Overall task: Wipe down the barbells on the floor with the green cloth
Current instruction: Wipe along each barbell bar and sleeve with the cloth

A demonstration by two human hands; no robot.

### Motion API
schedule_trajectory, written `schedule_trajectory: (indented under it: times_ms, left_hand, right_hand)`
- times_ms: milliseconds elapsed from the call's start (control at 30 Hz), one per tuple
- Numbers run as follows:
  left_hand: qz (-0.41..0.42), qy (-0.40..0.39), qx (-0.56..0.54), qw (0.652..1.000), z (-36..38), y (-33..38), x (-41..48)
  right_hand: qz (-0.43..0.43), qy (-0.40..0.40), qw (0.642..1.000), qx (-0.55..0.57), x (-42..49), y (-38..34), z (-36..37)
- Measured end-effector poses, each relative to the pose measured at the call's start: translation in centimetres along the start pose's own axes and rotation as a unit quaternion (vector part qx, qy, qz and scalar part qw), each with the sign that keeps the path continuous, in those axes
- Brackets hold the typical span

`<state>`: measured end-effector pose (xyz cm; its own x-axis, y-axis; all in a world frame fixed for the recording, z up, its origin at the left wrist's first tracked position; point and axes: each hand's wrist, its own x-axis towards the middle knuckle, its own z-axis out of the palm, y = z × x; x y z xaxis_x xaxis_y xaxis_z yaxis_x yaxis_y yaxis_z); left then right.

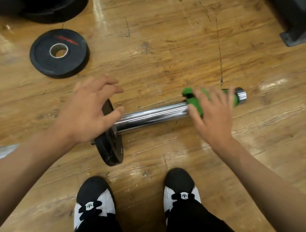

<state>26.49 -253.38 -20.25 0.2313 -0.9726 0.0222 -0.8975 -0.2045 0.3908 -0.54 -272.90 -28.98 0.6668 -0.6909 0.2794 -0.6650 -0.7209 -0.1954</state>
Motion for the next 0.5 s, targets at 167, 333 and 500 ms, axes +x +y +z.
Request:
schedule_trajectory:
  times_ms: [167, 333, 500]
  left_hand:
    - [0.001, 0.137, 0.050, 0.989, 0.9, 2.1, -1.5]
    - [0.038, 0.049, 0.029, 0.998, 0.4, 1.3, 0.5]
    - [0.056, 0.098, 0.117, 0.987, -0.9, 0.0, 2.0]
  right_hand:
    - [0.163, 0.069, 0.982, 0.069, 1.4, 0.4, 0.5]
    - [-0.072, 0.072, 0.991, 0.087, 0.7, -7.1, 2.2]
    - [-0.151, 0.109, 0.982, 0.038, 4.1, 1.6, 2.8]
